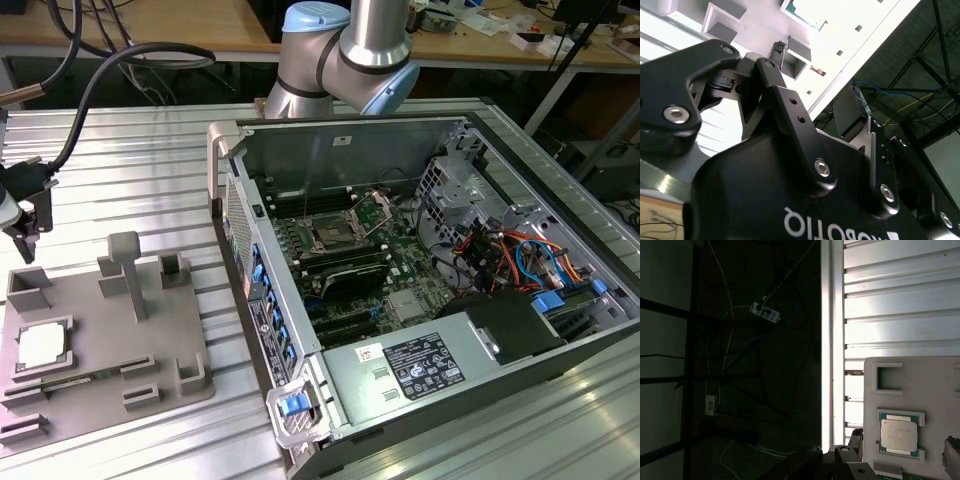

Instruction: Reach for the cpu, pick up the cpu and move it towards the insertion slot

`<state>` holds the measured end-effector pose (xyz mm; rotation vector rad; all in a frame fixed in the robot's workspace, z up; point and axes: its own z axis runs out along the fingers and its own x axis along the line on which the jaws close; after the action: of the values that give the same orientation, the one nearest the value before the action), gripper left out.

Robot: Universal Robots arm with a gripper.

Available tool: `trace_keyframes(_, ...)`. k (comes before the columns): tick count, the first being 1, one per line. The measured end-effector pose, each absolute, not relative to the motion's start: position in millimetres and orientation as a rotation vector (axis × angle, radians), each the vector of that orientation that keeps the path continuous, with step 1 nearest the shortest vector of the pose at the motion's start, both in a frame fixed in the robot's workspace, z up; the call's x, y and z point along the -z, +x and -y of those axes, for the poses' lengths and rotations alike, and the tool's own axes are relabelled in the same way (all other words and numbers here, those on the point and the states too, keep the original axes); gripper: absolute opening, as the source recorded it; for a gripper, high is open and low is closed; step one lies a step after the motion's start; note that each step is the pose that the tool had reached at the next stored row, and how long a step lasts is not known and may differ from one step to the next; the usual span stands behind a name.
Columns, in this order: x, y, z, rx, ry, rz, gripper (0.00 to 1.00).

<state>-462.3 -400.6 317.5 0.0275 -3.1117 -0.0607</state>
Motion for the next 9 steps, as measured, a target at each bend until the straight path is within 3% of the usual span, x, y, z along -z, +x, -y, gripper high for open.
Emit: trace_keyframes(9, -309.1, -462.3, 400.7, 0.061, 0.028, 3.112, 0.66)
